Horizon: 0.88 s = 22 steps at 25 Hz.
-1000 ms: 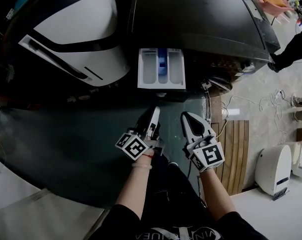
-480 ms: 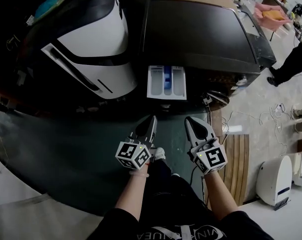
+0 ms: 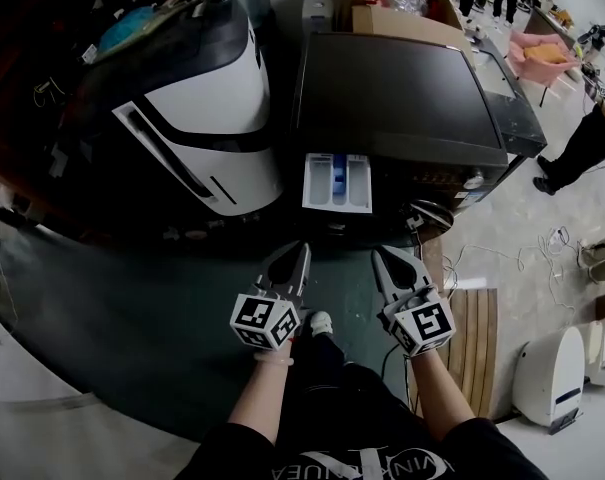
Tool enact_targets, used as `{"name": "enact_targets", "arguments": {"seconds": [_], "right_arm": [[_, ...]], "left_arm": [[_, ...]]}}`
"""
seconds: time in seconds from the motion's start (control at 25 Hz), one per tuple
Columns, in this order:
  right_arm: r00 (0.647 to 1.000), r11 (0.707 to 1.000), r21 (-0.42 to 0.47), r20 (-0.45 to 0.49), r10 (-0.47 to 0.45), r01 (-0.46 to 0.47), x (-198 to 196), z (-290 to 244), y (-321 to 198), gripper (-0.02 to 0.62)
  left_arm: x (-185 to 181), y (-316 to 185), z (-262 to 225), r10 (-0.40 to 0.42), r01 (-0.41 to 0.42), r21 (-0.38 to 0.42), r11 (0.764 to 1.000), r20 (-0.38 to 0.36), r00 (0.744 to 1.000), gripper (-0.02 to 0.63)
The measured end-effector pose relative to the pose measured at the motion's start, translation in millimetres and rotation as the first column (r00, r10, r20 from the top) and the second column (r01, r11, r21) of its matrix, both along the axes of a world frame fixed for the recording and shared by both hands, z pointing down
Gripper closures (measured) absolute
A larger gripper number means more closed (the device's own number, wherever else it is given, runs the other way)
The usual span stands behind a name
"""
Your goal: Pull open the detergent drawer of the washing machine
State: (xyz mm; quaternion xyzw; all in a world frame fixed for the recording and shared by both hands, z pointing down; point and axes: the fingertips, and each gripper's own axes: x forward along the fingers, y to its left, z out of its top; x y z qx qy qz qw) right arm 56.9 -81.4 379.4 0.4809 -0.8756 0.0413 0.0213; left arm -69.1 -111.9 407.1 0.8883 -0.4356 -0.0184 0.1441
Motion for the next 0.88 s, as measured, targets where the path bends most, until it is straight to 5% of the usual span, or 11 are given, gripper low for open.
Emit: {"name": "enact_targets", "arguments": {"seconds": [0.88], "right_arm": [[0.999, 0.995, 0.094, 0.037, 0.019, -0.023, 16, -72, 40, 0.584]], "left_arm": [[-13, 44, -68, -0.031, 0.024, 0.112, 0.993, 0.061, 0.998, 0.597]]}}
